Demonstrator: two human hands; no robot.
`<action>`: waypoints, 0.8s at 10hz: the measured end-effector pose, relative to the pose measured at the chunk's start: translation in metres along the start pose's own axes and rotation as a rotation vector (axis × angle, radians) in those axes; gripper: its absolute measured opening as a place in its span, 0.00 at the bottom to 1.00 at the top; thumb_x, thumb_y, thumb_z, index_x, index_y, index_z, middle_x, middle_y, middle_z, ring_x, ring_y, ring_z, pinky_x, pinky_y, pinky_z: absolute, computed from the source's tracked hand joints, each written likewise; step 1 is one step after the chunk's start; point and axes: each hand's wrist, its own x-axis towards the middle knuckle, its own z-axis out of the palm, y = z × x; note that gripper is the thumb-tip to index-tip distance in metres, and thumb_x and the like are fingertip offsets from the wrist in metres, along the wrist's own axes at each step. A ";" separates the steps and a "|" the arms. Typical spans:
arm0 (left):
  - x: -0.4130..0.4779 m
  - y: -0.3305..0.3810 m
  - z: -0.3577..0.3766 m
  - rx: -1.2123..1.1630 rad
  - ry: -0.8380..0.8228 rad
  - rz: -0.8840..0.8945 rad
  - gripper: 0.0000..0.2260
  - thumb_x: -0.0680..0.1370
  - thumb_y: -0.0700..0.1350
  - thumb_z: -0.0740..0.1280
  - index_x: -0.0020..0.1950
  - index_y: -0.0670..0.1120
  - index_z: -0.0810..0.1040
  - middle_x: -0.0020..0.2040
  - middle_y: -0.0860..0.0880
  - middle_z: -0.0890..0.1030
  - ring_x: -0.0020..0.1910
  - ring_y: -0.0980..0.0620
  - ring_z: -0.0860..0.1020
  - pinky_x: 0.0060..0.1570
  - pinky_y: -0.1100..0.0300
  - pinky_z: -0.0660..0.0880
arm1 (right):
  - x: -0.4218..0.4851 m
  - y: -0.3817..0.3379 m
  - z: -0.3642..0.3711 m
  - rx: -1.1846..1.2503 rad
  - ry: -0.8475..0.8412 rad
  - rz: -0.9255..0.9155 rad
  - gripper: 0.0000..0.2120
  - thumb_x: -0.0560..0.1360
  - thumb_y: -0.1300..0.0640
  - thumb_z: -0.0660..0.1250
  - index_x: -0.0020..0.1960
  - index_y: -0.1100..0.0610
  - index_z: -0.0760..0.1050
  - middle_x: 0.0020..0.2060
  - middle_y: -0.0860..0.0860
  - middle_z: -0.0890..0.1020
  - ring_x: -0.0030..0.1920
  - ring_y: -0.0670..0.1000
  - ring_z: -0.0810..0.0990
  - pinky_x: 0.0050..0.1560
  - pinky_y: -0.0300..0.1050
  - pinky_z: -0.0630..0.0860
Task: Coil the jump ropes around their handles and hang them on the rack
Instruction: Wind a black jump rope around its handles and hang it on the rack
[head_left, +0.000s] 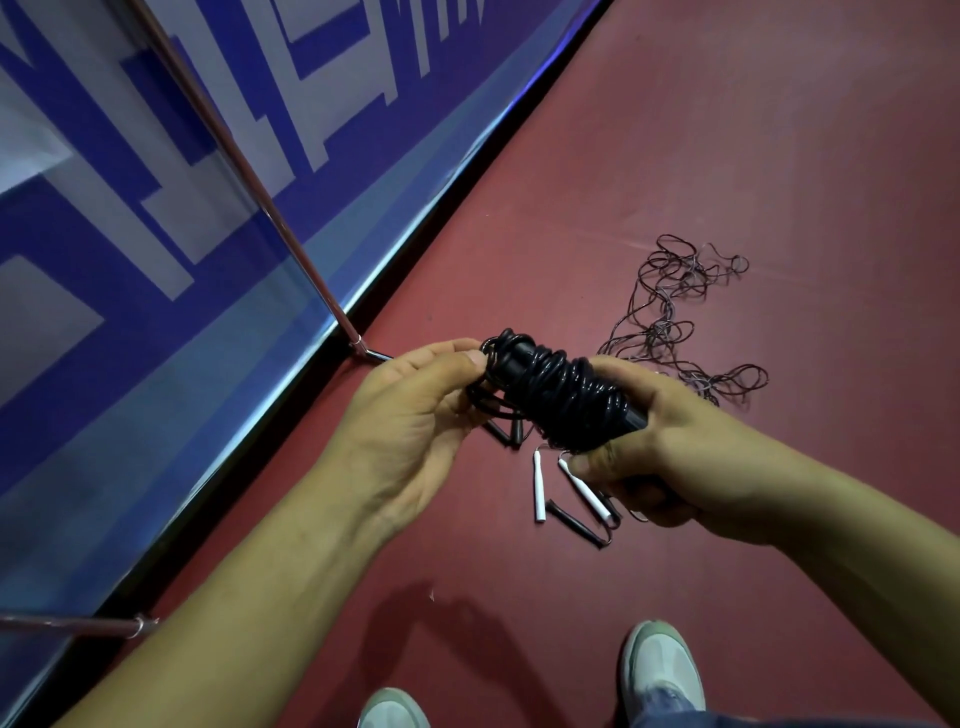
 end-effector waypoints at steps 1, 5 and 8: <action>-0.004 0.003 0.008 -0.008 0.073 -0.076 0.09 0.82 0.36 0.63 0.48 0.43 0.83 0.47 0.44 0.84 0.46 0.50 0.83 0.60 0.46 0.79 | 0.001 0.002 0.002 -0.039 0.039 -0.003 0.24 0.75 0.72 0.70 0.57 0.44 0.77 0.26 0.52 0.69 0.24 0.49 0.62 0.26 0.38 0.55; -0.002 -0.007 0.014 0.195 0.247 0.089 0.09 0.79 0.31 0.62 0.48 0.41 0.81 0.45 0.37 0.84 0.42 0.46 0.83 0.53 0.44 0.83 | 0.003 0.000 0.007 -0.081 0.053 -0.022 0.23 0.75 0.71 0.71 0.54 0.42 0.77 0.25 0.50 0.72 0.23 0.48 0.64 0.26 0.38 0.57; -0.004 0.003 -0.004 0.331 0.172 0.204 0.08 0.77 0.30 0.71 0.45 0.43 0.82 0.41 0.43 0.85 0.42 0.45 0.85 0.51 0.47 0.84 | -0.001 0.002 0.002 -0.052 0.028 -0.002 0.23 0.75 0.73 0.70 0.57 0.45 0.77 0.28 0.52 0.71 0.23 0.48 0.63 0.27 0.38 0.56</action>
